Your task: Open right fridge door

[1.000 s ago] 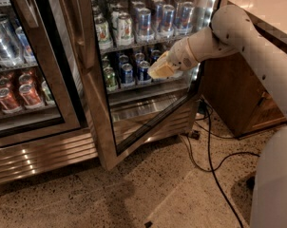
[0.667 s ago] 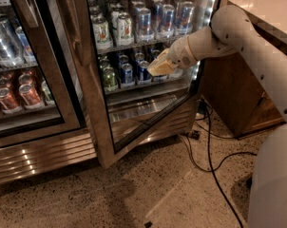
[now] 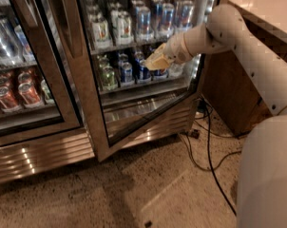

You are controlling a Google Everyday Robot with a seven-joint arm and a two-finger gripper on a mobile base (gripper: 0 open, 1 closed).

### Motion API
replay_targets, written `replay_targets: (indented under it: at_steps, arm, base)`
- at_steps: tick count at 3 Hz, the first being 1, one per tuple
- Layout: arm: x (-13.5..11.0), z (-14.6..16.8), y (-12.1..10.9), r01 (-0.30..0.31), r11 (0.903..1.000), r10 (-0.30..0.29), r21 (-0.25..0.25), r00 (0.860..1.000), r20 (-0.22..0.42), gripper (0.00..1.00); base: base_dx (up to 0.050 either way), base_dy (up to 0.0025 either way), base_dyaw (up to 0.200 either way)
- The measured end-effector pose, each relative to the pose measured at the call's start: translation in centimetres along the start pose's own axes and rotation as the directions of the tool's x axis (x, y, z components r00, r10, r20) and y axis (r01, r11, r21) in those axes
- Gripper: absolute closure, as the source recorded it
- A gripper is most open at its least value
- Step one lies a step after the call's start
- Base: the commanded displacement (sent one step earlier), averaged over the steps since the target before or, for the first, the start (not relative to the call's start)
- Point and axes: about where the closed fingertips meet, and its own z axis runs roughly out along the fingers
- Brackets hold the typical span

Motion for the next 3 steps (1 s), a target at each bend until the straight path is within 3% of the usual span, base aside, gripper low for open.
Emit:
replay_targets:
  at_steps: [1, 3]
  arm:
    - [0.00, -0.01, 0.04, 0.000, 1.0000, 0.000, 0.000, 1.000, 0.000, 1.00]
    - [-0.03, -0.02, 0.19, 0.000, 1.0000, 0.000, 0.000, 1.000, 0.000, 1.00]
  base:
    - [0.000, -0.00005, 0.201]
    - [0.000, 0.00000, 0.000]
